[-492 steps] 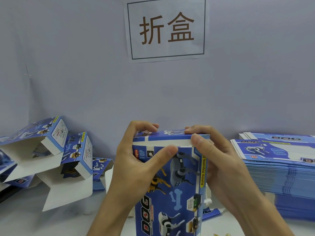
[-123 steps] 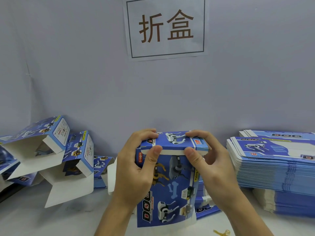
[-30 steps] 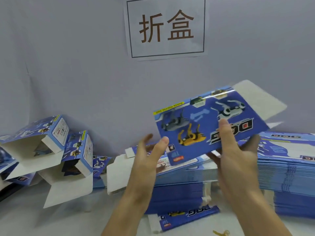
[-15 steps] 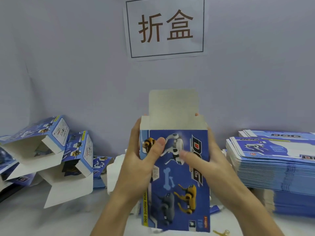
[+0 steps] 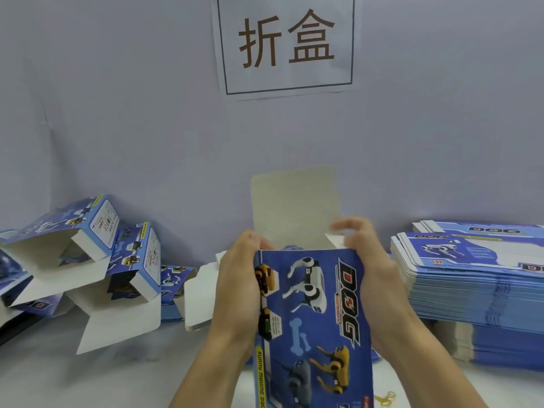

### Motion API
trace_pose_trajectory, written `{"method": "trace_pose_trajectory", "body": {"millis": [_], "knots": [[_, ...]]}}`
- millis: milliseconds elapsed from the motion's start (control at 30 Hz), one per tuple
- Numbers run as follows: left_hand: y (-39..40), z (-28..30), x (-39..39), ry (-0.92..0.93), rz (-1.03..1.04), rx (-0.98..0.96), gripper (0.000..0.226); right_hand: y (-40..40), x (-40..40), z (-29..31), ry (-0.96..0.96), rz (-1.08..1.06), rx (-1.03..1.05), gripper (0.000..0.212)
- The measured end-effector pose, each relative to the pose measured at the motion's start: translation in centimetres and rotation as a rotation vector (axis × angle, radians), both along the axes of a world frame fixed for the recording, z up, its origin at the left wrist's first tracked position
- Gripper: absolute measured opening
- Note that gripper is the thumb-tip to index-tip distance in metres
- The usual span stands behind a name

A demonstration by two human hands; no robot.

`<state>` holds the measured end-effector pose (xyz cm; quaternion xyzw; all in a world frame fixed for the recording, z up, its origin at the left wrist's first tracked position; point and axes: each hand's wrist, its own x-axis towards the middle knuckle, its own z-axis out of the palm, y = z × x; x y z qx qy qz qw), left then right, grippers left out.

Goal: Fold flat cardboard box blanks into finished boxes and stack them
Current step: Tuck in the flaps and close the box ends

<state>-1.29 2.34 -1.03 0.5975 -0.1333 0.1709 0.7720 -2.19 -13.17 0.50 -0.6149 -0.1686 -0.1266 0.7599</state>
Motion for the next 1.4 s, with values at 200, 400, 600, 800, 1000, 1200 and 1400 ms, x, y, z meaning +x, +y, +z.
{"method": "trace_pose_trajectory", "body": {"millis": [200,400,600,800,1000,1200,1400], "knots": [[0.2,0.5,-0.6,-0.138,-0.139,0.022,0.053,-0.3,-0.1,-0.5,-0.048,0.041,0.105,0.043],[-0.2,0.8,-0.9,-0.170,-0.056,-0.134,0.018,-0.1,-0.4,-0.7,-0.183,0.075,0.264,0.032],[0.3,0.5,-0.5,-0.181,-0.137,0.009,0.064,-0.5,-0.1,-0.9,-0.152,0.209,0.142,0.053],[0.0,0.6,-0.6,-0.201,-0.136,0.018,0.053,-0.4,0.4,-1.1,-0.198,0.072,0.187,0.044],[-0.3,0.6,-1.0,-0.175,0.007,0.034,0.009,0.4,-0.1,-1.3,-0.323,-0.117,0.141,0.028],[-0.7,0.6,-1.0,-0.207,0.115,0.013,0.010,0.3,0.1,-1.3,-0.238,-0.111,0.118,0.011],[-0.7,0.9,-1.3,-0.205,0.084,0.007,0.056,0.3,0.0,-1.1,-0.243,0.011,0.141,0.043]]}}
